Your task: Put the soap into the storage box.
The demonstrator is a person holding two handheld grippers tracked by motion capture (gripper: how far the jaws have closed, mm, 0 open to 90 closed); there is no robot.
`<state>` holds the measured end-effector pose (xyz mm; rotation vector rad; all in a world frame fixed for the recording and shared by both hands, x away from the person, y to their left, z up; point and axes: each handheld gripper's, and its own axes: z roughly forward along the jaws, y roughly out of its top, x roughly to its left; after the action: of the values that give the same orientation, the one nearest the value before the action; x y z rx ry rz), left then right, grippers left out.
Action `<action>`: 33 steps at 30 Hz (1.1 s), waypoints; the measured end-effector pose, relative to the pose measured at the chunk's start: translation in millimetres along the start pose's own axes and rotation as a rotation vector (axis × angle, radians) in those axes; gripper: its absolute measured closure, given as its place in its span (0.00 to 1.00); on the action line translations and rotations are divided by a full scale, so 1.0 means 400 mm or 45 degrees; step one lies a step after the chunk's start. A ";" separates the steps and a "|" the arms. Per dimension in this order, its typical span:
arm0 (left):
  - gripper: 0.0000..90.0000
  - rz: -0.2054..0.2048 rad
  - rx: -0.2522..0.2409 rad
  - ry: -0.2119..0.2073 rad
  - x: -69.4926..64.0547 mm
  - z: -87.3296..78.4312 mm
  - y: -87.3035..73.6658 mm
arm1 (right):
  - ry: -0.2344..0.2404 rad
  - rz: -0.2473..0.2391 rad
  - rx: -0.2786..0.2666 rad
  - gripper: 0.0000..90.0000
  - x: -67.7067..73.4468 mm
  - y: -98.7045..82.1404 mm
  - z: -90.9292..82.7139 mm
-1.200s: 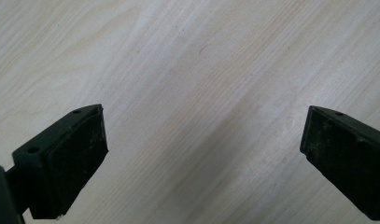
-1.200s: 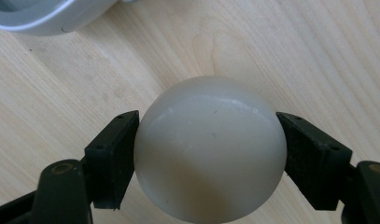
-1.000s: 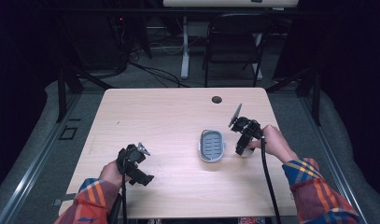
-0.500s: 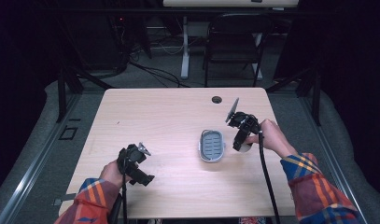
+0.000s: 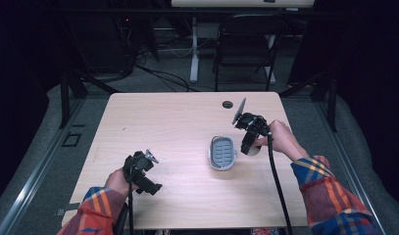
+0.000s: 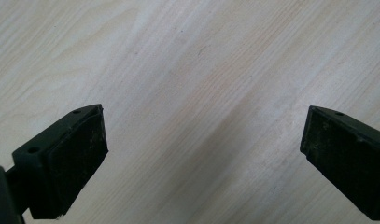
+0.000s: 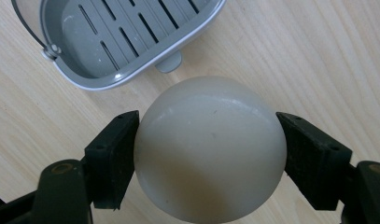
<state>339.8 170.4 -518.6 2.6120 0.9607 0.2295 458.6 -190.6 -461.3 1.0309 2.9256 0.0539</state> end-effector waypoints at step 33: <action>0.01 0.009 0.006 -0.001 0.001 -0.001 -0.001 | 0.007 -0.101 -0.040 0.27 0.063 0.113 -0.004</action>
<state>339.8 171.1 -518.3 2.6200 0.9531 0.2278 467.4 -139.6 -458.3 0.9107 2.9575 0.0998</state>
